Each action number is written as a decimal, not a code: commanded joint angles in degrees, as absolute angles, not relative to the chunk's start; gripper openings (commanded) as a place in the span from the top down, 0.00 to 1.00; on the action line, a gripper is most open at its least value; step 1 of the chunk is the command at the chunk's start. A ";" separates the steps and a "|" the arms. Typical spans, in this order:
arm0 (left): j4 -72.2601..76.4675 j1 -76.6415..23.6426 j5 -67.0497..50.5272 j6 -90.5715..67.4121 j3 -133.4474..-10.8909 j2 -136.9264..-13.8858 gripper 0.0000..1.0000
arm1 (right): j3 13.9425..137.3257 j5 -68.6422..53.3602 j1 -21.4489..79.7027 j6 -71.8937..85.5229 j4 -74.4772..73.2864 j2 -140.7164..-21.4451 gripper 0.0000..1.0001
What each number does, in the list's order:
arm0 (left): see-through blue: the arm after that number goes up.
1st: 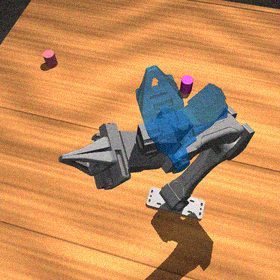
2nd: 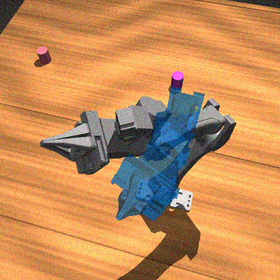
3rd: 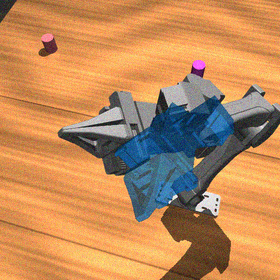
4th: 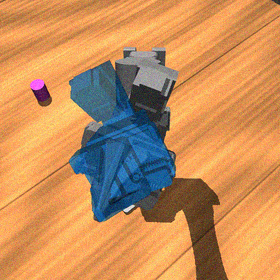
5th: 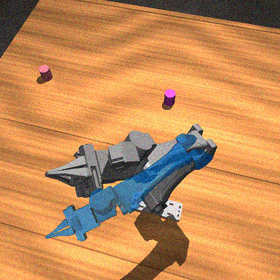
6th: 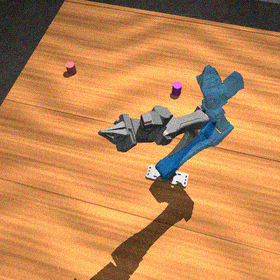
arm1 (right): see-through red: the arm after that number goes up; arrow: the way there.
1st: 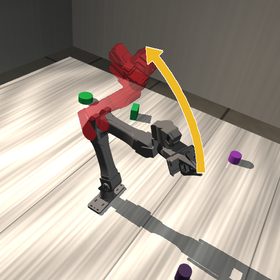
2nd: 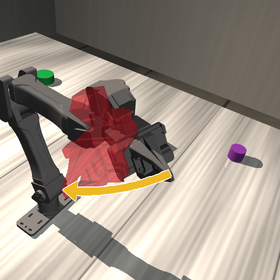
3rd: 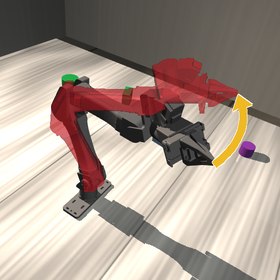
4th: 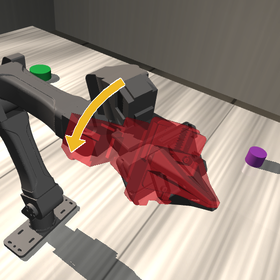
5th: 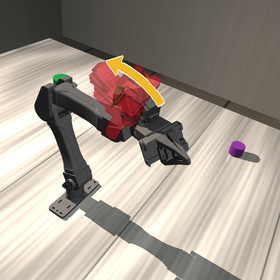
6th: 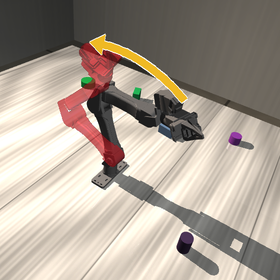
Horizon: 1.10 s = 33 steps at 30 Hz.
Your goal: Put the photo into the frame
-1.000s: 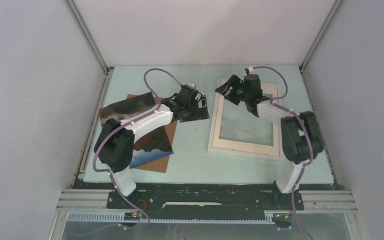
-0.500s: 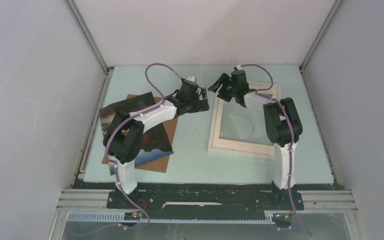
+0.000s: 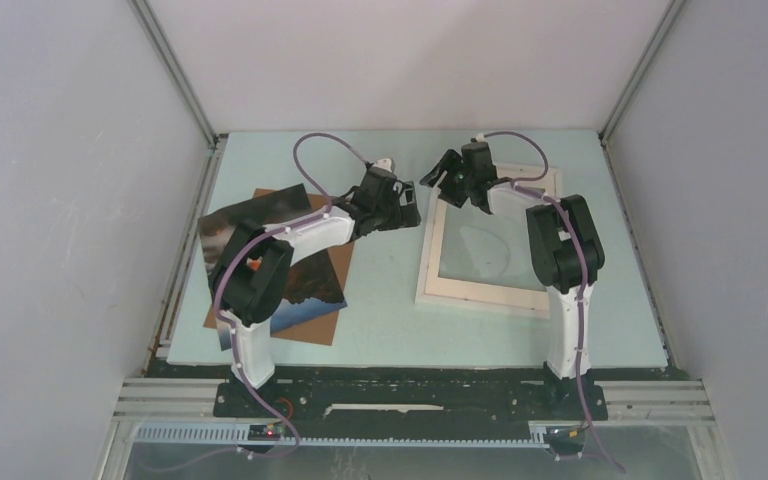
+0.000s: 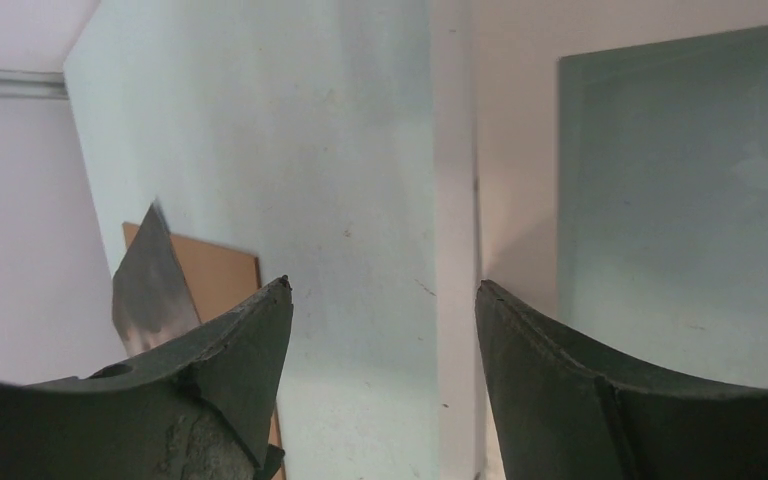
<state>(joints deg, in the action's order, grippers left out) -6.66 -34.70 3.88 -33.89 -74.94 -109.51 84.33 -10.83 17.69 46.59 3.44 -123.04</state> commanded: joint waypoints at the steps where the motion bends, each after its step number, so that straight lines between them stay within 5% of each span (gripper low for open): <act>1: -4.27 -34.71 4.75 -32.44 -73.14 -108.61 0.05 | 86.03 -6.06 16.85 46.80 -2.05 -123.36 0.25; 22: -4.31 -34.72 3.82 -32.92 -72.38 -107.28 0.05 | 80.13 -20.33 15.38 42.62 7.62 -116.69 0.22; 33: -13.57 -34.89 -0.24 -35.18 -62.93 -90.84 0.00 | 73.92 -26.60 17.10 37.88 11.02 -110.31 0.20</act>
